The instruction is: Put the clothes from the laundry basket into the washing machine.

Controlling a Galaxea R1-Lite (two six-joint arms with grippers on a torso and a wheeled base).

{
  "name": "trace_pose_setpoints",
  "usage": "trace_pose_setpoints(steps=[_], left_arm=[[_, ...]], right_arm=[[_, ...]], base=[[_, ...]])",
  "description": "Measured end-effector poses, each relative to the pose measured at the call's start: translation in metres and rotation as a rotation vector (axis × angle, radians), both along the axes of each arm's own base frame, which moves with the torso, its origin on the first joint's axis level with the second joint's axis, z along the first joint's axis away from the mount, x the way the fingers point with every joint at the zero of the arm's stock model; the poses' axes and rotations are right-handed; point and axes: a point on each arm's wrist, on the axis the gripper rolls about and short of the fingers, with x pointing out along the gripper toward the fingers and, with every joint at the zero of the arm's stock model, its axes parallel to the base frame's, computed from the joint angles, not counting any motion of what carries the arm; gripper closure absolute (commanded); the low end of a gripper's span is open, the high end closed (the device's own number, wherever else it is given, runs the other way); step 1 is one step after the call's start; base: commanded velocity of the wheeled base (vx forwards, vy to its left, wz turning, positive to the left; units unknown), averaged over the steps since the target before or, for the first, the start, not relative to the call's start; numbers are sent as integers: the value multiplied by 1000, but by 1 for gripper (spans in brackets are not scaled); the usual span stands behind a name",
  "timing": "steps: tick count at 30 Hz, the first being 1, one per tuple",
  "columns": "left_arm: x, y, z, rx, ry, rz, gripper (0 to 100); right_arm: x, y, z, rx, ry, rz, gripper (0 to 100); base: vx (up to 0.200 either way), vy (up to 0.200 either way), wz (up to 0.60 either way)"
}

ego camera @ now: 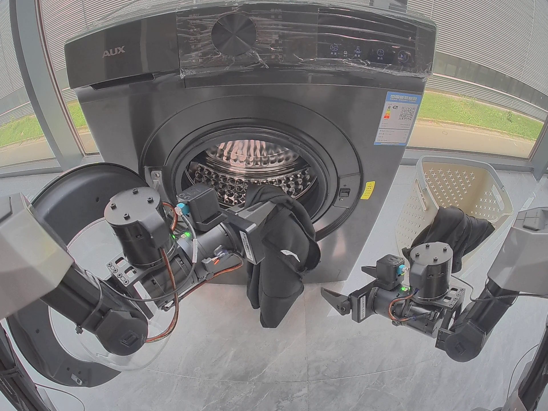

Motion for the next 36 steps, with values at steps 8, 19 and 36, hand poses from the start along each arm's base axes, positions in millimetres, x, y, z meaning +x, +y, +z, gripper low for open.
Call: trace_pose_setpoints(steps=[8,19,36], left_arm=[[2,-1,3,-7,-9,2,100],[1,-1,3,-6,-9,1,100],[-3,1,7,-12,-17,0,100]], right_arm=[[4,3,-23,-39,6,25,0],[26,20,-36,-21,-22,31,0],[67,40,-47,15,-90,-13,0]], base=[[0,0,0],[0,0,0],[0,0,0]])
